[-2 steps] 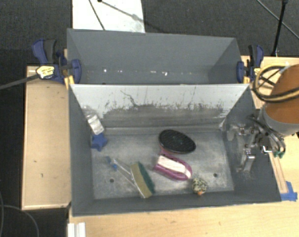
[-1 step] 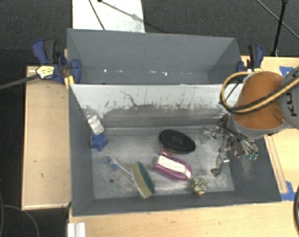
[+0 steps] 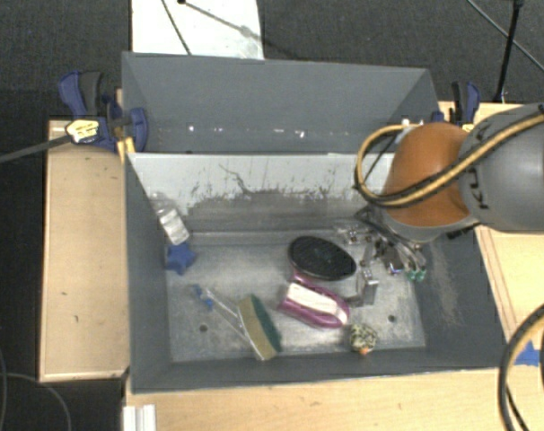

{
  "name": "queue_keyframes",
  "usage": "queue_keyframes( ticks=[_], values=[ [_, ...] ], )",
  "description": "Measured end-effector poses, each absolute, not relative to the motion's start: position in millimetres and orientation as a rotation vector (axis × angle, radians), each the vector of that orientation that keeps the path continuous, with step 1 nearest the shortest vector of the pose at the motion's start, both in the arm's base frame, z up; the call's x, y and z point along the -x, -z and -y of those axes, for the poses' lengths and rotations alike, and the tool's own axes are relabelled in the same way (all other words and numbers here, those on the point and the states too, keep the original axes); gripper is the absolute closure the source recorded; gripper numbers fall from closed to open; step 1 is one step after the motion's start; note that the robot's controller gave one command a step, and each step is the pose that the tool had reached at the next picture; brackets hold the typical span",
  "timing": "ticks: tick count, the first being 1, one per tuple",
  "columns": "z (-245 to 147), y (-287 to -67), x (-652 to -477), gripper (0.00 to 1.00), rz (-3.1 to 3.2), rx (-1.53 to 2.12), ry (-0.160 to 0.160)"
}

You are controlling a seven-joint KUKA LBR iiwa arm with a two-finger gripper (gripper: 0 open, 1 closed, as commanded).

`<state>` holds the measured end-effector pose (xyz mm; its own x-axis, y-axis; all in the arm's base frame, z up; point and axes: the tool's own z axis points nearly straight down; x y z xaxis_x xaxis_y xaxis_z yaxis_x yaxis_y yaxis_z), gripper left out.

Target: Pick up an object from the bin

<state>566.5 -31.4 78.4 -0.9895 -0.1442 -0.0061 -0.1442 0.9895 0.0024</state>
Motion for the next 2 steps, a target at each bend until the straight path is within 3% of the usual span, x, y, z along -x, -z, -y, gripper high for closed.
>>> queue_keyframes(
  ticks=[1, 2],
  values=[
    [-15.2, -70.7, -582.6, 0.0, -3.132, 0.056, -0.003],
    [-12.9, -70.2, -581.6, 1.0, -3.135, 0.06, 0.0]
  ],
)
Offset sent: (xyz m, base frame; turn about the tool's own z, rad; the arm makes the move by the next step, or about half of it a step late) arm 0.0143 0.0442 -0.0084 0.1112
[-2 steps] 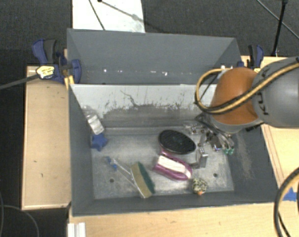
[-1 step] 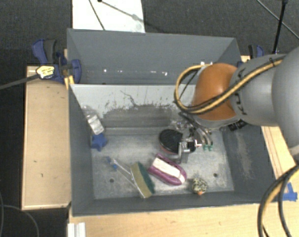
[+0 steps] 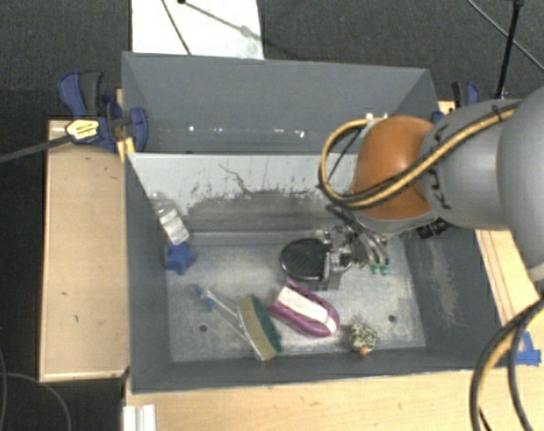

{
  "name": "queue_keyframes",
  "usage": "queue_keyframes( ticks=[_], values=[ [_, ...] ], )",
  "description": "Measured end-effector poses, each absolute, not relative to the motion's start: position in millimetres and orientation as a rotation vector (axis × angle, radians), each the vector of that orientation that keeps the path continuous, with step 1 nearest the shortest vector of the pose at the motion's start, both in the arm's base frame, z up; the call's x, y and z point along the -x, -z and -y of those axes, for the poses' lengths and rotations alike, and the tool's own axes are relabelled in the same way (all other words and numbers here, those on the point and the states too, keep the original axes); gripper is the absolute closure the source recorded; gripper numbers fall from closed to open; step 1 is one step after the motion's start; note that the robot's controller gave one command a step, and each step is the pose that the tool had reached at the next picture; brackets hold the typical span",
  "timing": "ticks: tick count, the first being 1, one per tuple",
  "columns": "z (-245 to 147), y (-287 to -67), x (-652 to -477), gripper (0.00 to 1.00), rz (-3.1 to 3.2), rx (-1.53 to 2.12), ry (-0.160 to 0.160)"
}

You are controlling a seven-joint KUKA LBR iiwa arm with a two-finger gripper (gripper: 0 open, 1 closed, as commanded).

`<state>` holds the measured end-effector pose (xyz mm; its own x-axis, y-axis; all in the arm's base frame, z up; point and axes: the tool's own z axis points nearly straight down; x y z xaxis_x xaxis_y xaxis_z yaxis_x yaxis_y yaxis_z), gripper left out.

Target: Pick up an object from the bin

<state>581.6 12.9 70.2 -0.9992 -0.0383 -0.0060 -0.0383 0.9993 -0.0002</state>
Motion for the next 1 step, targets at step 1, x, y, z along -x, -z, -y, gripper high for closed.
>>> queue_keyframes(
  ticks=[1],
  values=[
    [-12.5, -212.8, -578.5, 1.0, -3.131, 0.079, 0.001]
  ],
)
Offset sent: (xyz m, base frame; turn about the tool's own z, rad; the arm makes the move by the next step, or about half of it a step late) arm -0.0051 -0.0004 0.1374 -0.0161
